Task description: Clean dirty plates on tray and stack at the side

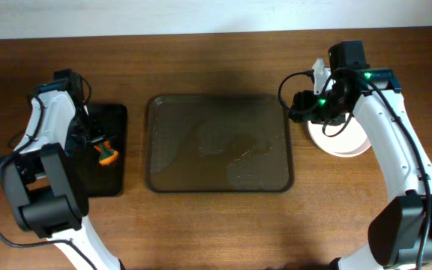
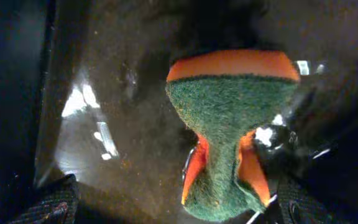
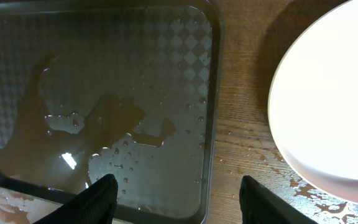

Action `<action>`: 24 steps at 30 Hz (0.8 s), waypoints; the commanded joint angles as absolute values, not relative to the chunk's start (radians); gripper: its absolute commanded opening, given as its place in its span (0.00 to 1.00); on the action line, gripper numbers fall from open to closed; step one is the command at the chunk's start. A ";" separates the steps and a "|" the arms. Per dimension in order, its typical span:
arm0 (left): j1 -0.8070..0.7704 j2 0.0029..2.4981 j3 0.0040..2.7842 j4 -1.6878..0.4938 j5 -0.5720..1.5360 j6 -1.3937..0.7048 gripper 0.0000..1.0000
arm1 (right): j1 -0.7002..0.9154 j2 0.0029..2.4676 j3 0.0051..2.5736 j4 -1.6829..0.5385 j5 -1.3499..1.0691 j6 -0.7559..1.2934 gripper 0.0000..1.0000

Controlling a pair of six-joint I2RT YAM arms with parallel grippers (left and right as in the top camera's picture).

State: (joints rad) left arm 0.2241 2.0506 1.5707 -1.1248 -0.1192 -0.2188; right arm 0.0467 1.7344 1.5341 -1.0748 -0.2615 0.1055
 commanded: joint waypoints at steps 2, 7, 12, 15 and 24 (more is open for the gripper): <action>0.223 1.799 1.731 -1.213 -0.090 -0.242 1.00 | 0.051 1.708 1.620 -1.148 -0.250 0.104 0.64; 0.223 1.555 1.746 -1.234 -0.091 -0.250 1.00 | 0.051 1.554 1.813 -1.322 -0.249 0.104 0.70; 0.223 1.552 1.746 -1.235 -0.091 -0.250 1.00 | 0.052 1.226 1.814 -1.486 -0.198 0.105 0.98; 0.223 1.552 1.746 -1.235 -0.091 -0.250 1.00 | 0.052 1.152 1.814 -1.539 -0.198 0.105 0.98; 0.224 1.552 1.746 -1.235 -0.091 -0.250 1.00 | 0.050 0.667 1.119 -0.795 -0.208 -0.049 0.98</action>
State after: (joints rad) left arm 0.2237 1.5490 1.7451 -1.2358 -0.0933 -0.2325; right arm 0.0467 0.8387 1.3937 -1.0355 -0.1997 -0.0212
